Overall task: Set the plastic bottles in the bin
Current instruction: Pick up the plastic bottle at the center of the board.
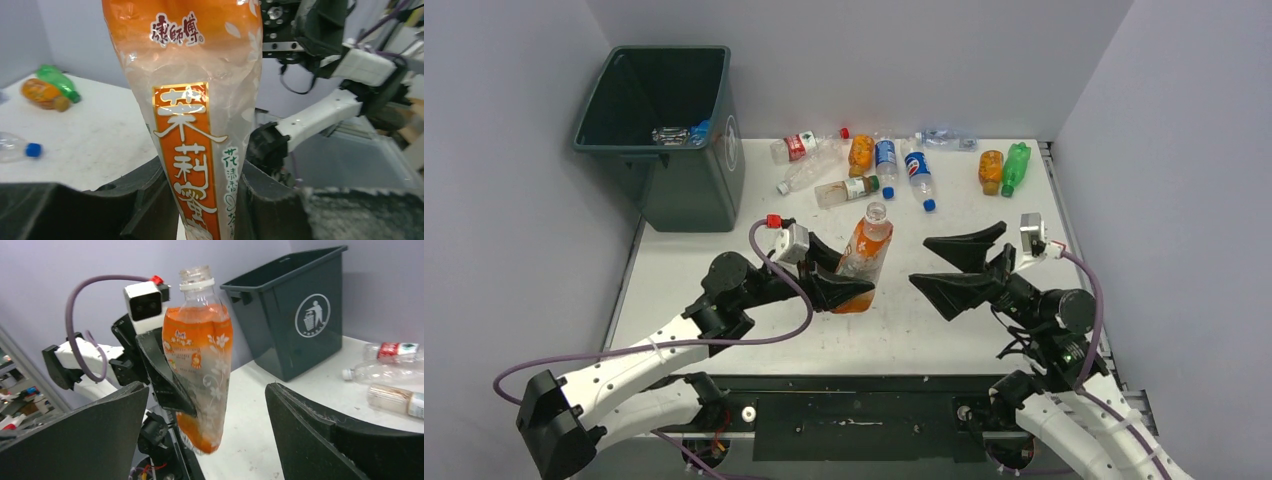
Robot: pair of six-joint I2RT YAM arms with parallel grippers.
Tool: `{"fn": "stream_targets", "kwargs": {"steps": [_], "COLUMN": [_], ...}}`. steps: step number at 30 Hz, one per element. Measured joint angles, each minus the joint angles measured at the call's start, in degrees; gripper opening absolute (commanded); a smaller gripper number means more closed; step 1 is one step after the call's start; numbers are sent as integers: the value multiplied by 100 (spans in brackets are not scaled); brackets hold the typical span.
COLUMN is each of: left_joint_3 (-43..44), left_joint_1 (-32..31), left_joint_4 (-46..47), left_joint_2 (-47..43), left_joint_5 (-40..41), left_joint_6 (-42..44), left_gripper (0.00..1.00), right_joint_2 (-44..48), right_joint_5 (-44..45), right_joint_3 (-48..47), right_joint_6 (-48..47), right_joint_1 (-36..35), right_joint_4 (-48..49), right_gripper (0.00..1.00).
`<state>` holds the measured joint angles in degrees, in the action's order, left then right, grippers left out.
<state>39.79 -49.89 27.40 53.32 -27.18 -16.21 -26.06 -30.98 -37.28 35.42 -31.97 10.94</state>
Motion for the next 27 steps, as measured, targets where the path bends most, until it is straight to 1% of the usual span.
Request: {"fn": "stream_targets", "kwargs": {"steps": [4, 7, 10, 12, 14, 15, 17, 18, 20, 22, 23, 25, 26, 27], "left_joint_3": [-249, -450, -498, -520, -551, -575, -614, -632, -649, -654, -656, -654, -654, -654], "left_joint_1": [125, 175, 201, 201, 201, 201, 201, 201, 201, 197, 201, 188, 164, 140], "left_joint_4": [968, 1510, 1759, 1921, 2044, 2100, 2140, 2149, 2133, 2111, 2072, 2072, 2046, 2009], "left_joint_2": [262, 348, 389, 389, 387, 387, 387, 385, 385, 380, 374, 343, 297, 264], "left_joint_5": [-584, -778, -863, -887, -894, -892, -892, -890, -890, -868, -809, -778, -776, -752], "left_joint_6": [-1110, -1591, -1832, -1926, -1967, -1974, -1976, -1971, -1954, -1910, -1886, -1919, -1902, -1869], "left_gripper": [33, 33, 33, 33, 33, 33, 33, 35, 39, 42, 46, 49, 50, 50], "right_joint_2": [-647, -1058, -1362, -1554, -1722, -1827, -2046, -2140, -2269, -2328, -2332, -2321, -2315, -2310], "right_joint_5": [-332, -448, -455, -426, -350, -284, -98, 17, 258, 380, 420, 435, 435, 422], "right_joint_3": [26, 26, 31, 31, 20, -7, -79, -101, -116, -116, -116, -87, -48, -20], "right_joint_6": [363, 533, 601, 553, 422, 337, 138, 35, -155, -251, -267, -323, -328, -337], "right_joint_1": [-4, -63, -245, -518, -817, -997, -1368, -1530, -1816, -1952, -1993, -2015, -2035, -2057], "right_joint_4": [951, 1329, 1587, 1646, 1635, 1615, 1541, 1510, 1482, 1510, 1574, 1676, 1779, 1856], "right_gripper": [90, 90, 90, 92, 96, 100, 90, 83, 64, 51, 46, 43, 44, 48]}}
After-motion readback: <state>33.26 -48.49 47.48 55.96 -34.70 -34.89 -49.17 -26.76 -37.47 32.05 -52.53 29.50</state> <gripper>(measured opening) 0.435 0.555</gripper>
